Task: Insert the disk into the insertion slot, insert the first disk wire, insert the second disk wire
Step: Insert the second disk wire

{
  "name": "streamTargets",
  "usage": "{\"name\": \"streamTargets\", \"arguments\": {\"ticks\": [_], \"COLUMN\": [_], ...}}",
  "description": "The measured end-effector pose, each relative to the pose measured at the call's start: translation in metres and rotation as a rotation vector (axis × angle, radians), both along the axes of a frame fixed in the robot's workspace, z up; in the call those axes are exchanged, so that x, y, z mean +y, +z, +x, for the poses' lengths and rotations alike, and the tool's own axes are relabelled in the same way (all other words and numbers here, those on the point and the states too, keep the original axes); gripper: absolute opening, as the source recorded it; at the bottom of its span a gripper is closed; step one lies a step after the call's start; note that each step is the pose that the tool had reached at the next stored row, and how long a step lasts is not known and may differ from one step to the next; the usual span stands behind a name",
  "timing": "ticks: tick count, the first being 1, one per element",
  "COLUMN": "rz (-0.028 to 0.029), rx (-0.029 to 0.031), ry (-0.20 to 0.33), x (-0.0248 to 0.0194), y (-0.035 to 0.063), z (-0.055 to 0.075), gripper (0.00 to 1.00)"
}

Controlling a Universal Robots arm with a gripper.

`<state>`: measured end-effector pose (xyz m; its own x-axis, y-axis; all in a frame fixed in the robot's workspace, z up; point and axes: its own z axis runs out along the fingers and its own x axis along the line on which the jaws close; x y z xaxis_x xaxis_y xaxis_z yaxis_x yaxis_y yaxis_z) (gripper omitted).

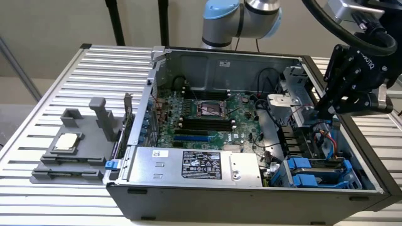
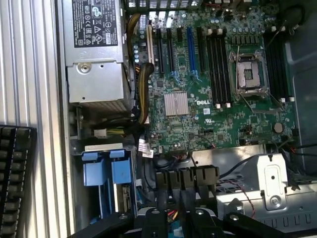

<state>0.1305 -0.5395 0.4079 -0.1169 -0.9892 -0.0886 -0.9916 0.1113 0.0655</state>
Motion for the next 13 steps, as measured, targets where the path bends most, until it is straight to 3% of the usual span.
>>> {"name": "streamTargets", "arguments": {"ticks": [4,5,6,8,13], "rz": [-0.0102,-0.0159,-0.0264,-0.0591,-0.1487], "rx": [-0.0016,-0.0017,-0.0017,-0.0018,-0.0017], "ry": [0.0,0.0,0.0,0.0,0.0], "x": [0.0081,0.0091,0.01,0.0118,0.0155], "y": [0.0,0.0,0.0,0.0,0.0], "z": [0.013,0.017,0.02,0.021,0.021], "gripper": [0.25,0.25,0.25,0.25,0.25]}}
